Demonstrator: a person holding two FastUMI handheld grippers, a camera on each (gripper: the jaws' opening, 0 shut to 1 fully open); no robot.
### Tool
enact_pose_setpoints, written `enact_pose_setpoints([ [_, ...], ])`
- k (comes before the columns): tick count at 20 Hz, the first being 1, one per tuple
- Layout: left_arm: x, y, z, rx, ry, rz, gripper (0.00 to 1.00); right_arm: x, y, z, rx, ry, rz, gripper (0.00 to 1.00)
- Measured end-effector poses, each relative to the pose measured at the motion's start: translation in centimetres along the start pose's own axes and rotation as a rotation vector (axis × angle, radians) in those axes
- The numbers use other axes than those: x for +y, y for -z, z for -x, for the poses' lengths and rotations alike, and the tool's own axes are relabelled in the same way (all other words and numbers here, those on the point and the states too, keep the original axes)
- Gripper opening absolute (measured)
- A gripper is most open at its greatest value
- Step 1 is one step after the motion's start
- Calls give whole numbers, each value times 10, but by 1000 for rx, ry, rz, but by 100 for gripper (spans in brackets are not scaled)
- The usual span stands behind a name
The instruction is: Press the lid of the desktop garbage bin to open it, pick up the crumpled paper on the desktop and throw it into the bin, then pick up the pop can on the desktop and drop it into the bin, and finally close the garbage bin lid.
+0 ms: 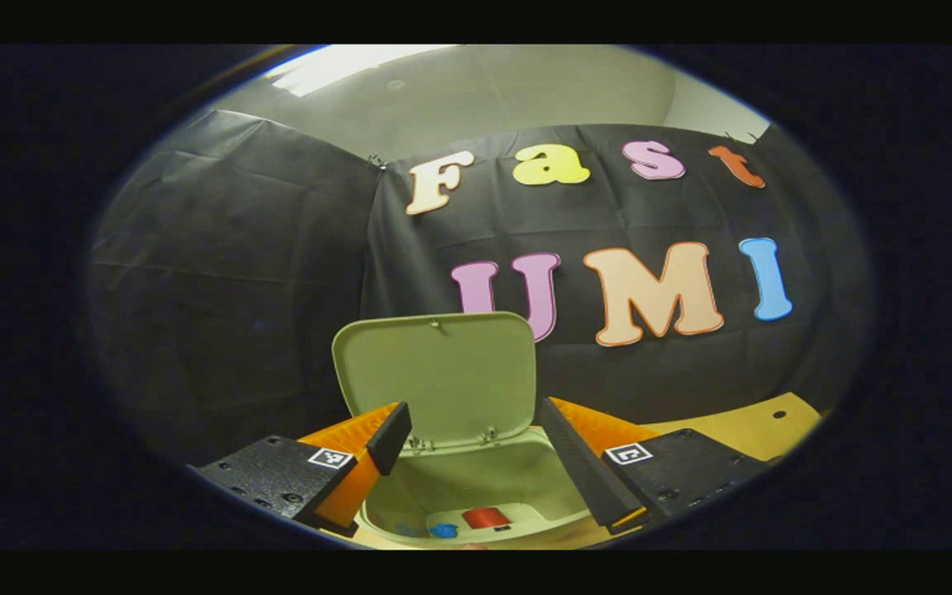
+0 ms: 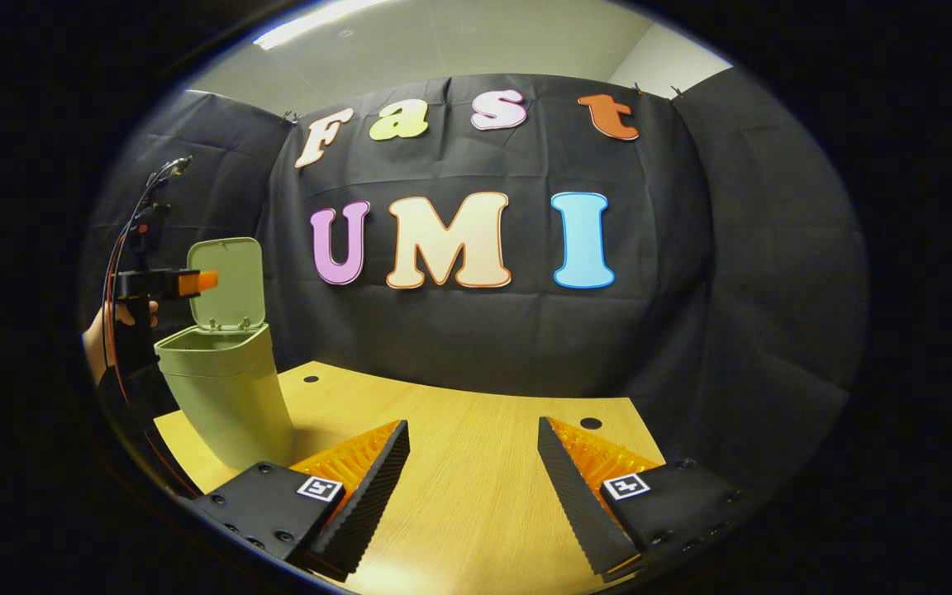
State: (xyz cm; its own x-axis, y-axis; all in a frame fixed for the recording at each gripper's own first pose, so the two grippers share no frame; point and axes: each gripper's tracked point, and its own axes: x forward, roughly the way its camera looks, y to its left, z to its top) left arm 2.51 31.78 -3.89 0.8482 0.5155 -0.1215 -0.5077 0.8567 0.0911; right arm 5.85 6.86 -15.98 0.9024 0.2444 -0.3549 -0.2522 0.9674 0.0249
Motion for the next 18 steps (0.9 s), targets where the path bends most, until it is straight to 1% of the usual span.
enact_pose_setpoints([
  [1,3,-9,-4,-5,0,17,92,0,1,0,-2,8,-5,98],
  [2,6,-18,-8,-13,-1,32,97,0,1,1,-3,18,-8,98],
  [3,11,-27,-14,-23,-6,42,96,0,3,3,-3,27,-11,98],
  [5,23,-47,-25,-56,-25,29,95,0,8,5,6,45,-17,98],
  [6,30,-56,-30,-72,-35,21,96,0,11,6,12,53,-23,100],
  [9,40,-77,-49,-99,-41,9,94,0,17,8,20,87,-44,98],
  [10,44,-80,-57,-99,-44,3,94,1,19,9,23,96,-54,98],
  [11,47,-82,-65,-95,-45,0,96,3,23,10,26,104,-63,98],
  [12,49,-82,-72,-88,-42,1,96,4,25,11,29,112,-69,100],
  [13,50,-82,-81,-76,-36,7,96,5,28,11,33,120,-72,98],
  [15,48,-74,-96,-33,-20,23,96,7,29,12,35,132,-72,98],
  [16,47,-68,-102,-8,-9,31,94,8,30,13,37,138,-71,98],
  [17,45,-64,-107,13,0,37,96,8,32,14,41,144,-72,98],
  [18,46,-61,-108,25,-7,34,97,8,33,15,43,146,-73,98],
])
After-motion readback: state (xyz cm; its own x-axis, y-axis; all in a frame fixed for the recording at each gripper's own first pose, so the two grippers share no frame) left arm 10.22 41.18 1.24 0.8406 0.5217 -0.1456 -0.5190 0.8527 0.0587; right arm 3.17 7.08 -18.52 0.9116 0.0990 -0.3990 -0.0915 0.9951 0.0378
